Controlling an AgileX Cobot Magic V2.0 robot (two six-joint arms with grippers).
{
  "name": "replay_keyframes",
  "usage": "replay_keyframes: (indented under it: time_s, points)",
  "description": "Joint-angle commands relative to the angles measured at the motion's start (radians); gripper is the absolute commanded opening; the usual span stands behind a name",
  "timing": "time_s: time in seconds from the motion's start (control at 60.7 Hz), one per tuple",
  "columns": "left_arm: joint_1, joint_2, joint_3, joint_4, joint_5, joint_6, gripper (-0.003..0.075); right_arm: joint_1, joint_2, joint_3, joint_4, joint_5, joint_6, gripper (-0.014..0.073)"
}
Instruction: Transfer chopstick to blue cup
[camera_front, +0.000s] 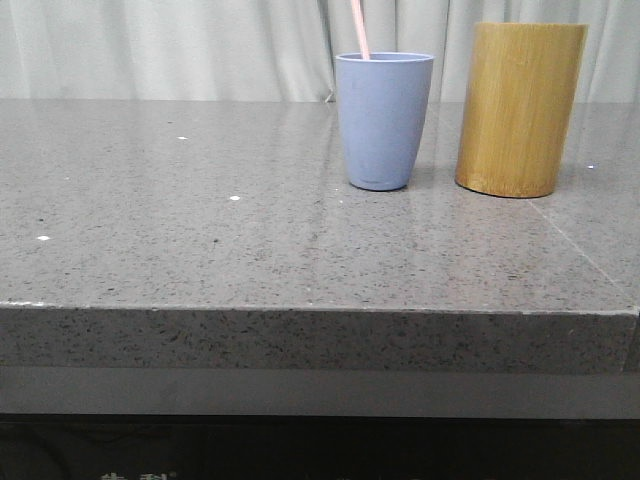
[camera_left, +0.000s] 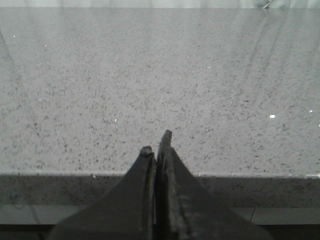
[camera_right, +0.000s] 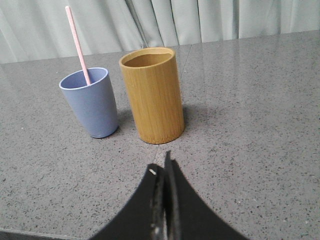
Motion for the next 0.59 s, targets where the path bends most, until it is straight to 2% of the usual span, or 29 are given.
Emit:
replay_keyframes:
  time_s: [0.0,0.577]
  points:
    - [0.001,-0.026,0.019,-0.012,-0.161,-0.047,-0.0018,-0.007,0.011,-0.027,0.009,-0.079,-0.004,-0.0052]
    - [0.001,-0.026,0.018,0.001,-0.154,-0.052,-0.0018,-0.007,0.011,-0.027,0.009,-0.079,-0.004,-0.0052]
